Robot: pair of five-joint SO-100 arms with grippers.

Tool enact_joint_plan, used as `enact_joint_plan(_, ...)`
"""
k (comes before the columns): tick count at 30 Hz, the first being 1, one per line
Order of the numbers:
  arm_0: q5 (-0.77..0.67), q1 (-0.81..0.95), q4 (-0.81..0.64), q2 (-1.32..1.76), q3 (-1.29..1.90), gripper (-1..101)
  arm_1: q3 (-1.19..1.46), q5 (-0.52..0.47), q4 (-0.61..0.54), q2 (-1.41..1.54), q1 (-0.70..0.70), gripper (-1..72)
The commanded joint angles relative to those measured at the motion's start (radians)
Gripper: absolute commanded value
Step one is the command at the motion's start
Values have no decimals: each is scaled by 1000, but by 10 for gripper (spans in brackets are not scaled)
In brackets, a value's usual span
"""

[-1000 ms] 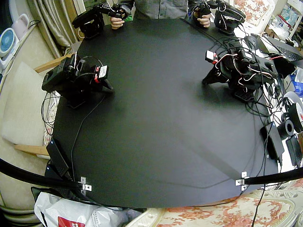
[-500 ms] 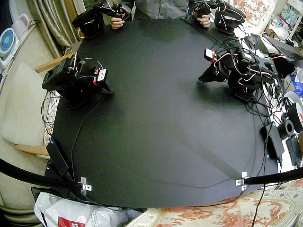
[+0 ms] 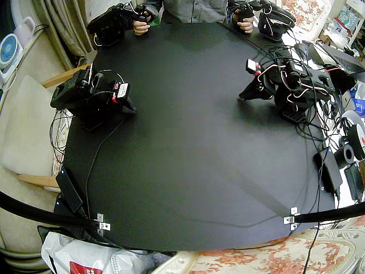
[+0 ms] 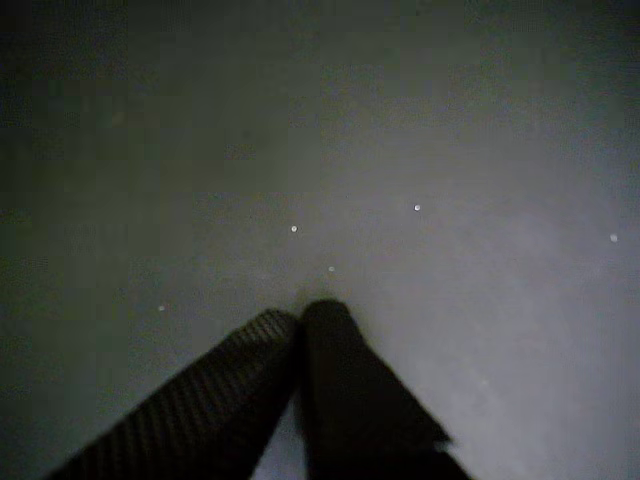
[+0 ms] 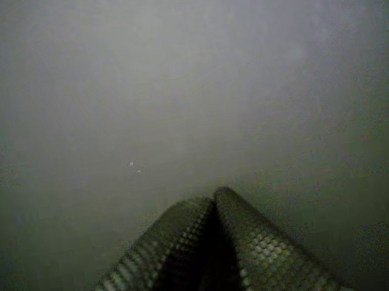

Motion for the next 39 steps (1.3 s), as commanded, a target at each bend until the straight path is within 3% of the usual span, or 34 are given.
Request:
enact_joint_plan(1,3,9,-20,18,-3,0,-8,11,9,11,-12,-3)
enact_joint_plan(13,-15,5,-17,18,-44,0,-8,6,9,11,-14,-3)
enact_joint_plan(16,-6,-43,-170,18,-121,0,-8,5,9,11,-15,-3)
enact_joint_plan(19,137,-100,-227,18,-333,0,-8,0,9,11,-20,-3)
enact_joint_plan(22,272,-281,-308,18,-548,0,-8,-2,9,11,-26,-3)
enact_joint_plan(28,505,-483,-627,-112,-804,0,-8,3,9,11,-23,-3)
enact_joint_plan(33,531,-571,-844,-367,-890,0,-8,2,9,11,-25,-3)
enact_joint_plan(39,531,-634,-931,-543,-939,0,-8,5,9,11,-20,-3)
